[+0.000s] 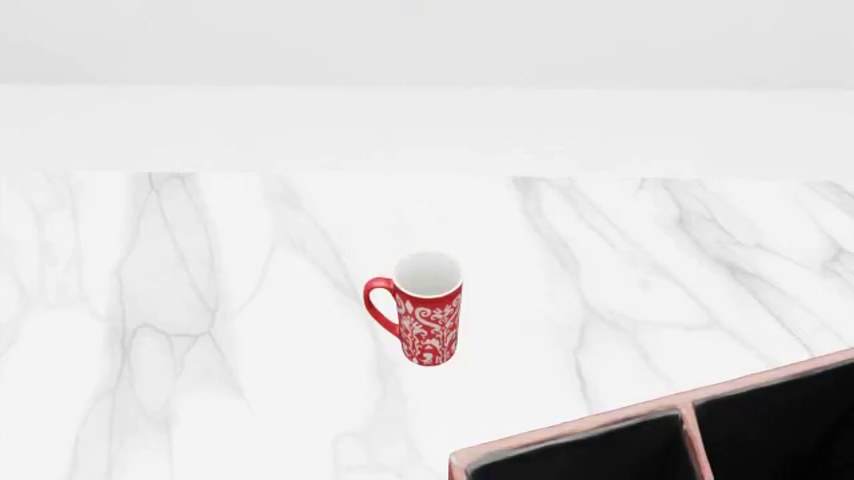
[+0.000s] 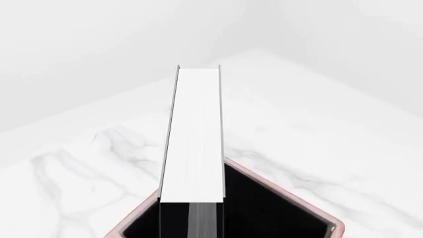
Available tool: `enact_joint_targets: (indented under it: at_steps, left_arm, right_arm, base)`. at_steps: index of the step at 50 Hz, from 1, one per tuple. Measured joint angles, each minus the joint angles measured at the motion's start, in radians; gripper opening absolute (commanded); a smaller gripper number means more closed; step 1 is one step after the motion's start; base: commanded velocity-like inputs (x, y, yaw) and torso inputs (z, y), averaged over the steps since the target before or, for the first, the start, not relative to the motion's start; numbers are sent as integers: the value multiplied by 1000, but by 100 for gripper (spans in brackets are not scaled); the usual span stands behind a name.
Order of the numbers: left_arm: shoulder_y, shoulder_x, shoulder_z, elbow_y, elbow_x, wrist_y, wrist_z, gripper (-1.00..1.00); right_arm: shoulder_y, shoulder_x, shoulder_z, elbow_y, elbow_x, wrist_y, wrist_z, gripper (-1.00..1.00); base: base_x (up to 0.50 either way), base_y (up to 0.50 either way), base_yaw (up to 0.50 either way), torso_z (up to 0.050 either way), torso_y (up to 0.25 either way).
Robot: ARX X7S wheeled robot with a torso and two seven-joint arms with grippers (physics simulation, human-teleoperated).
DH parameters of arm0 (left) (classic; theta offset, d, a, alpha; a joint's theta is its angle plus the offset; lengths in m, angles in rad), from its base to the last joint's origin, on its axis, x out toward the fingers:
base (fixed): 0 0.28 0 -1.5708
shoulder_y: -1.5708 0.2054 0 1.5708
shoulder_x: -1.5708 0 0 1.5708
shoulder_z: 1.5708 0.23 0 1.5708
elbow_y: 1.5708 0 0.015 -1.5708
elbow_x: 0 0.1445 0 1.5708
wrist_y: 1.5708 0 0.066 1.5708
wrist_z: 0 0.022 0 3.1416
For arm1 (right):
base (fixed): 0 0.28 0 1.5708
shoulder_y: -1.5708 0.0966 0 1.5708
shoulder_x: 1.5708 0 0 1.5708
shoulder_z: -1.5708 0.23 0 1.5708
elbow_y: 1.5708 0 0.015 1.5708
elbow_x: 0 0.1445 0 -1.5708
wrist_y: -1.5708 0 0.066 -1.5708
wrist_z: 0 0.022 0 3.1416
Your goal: Pick up the book and place it in the right compartment of the caddy.
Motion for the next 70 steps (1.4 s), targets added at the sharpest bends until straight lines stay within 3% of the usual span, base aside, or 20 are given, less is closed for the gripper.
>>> enact_joint_targets:
  at_steps: [59,60,70]
  left_arm:
    - [1,0,2,8,-7,-4,-4,100]
    - [2,0,3,8,-7,-3,-4,100]
    - [2,2,5,6,-7,-1,-5,100]
  right_arm:
    - [-55,-52,14,33,-70,-15,-9,-100]
    - [-54,-52,12,33,-69,-15,-11,100]
    - [-26,-48,0,40,-80,-16,-32,100]
  base:
    - [0,0,0,0,1]
    - [0,0,0,0,0]
    - [0,0,0,0,0]
